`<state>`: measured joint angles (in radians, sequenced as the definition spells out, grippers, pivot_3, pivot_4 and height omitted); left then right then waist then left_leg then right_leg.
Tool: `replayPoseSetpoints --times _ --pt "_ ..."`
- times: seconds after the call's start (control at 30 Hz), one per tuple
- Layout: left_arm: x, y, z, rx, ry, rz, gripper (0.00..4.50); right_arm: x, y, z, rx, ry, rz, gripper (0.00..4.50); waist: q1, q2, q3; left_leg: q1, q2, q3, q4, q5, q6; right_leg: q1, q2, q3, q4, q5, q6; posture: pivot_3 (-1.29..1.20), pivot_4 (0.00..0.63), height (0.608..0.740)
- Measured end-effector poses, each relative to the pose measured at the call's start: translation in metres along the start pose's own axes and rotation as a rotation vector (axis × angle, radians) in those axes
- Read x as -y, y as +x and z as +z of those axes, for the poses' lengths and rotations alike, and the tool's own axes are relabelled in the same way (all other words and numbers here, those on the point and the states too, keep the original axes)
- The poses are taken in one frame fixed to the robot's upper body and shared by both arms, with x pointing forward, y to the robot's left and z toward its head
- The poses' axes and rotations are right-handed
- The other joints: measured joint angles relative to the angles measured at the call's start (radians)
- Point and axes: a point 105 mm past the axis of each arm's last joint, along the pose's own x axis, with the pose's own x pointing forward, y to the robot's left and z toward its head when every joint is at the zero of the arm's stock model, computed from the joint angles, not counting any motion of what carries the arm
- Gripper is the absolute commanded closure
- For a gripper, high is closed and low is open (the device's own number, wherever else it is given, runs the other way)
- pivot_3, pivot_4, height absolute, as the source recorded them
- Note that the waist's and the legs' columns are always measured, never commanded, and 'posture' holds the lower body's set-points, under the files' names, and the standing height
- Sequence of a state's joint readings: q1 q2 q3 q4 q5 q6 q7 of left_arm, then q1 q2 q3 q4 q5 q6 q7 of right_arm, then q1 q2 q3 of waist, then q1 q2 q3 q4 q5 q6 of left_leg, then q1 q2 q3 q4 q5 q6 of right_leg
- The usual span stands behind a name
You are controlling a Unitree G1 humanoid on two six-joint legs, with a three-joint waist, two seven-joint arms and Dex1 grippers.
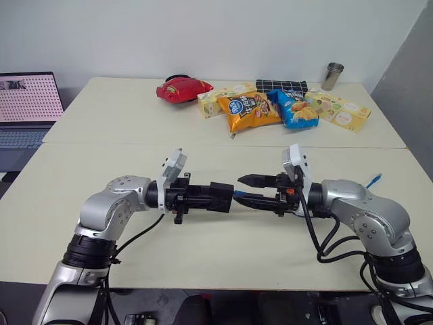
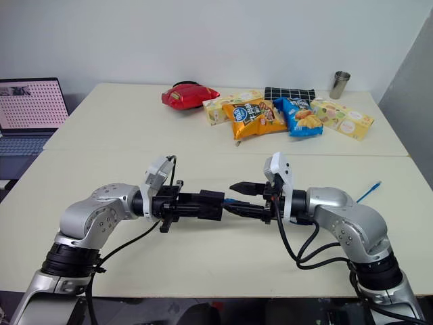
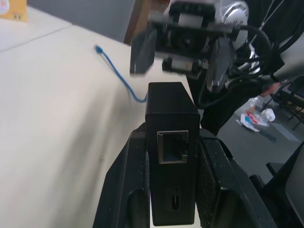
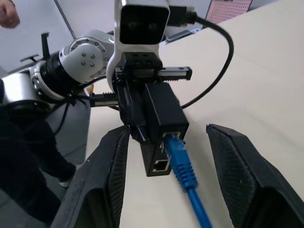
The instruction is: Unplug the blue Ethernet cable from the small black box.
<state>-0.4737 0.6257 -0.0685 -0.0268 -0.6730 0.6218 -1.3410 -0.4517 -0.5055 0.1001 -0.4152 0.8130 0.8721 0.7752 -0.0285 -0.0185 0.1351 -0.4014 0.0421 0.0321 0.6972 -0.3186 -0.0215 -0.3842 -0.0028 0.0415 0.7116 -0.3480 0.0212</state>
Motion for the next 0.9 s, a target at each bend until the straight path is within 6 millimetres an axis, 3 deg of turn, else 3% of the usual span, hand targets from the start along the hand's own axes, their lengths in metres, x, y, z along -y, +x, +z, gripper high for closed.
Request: replayPoseSetpoints --times 0.27,0.83,0.9 --pt "0.001 -0.003 -0.002 0.019 -0.015 0.010 3.71 0.001 0.006 -0.002 0.001 0.069 0.013 1.77 0.000 0.000 0.000 0.000 0.000 -0.001 0.000 0.000 0.000 0.000 0.000 0.000 0.000 0.000 0.000 0.00 0.150 0.740" --pt "0.000 -0.005 0.002 0.028 -0.008 0.028 3.71 0.008 0.007 -0.006 -0.026 0.049 0.001 1.77 -0.001 0.000 0.000 0.000 0.000 -0.001 0.000 0.000 0.000 0.000 0.000 0.000 0.000 0.000 0.000 0.00 0.150 0.740" --pt "0.000 -0.005 0.002 0.027 -0.006 0.027 3.71 0.008 0.007 -0.005 -0.025 0.048 0.002 2.15 -0.001 0.000 0.000 0.000 0.000 -0.001 0.000 0.000 0.000 0.000 0.000 0.000 0.000 0.000 0.000 0.00 0.150 0.740"
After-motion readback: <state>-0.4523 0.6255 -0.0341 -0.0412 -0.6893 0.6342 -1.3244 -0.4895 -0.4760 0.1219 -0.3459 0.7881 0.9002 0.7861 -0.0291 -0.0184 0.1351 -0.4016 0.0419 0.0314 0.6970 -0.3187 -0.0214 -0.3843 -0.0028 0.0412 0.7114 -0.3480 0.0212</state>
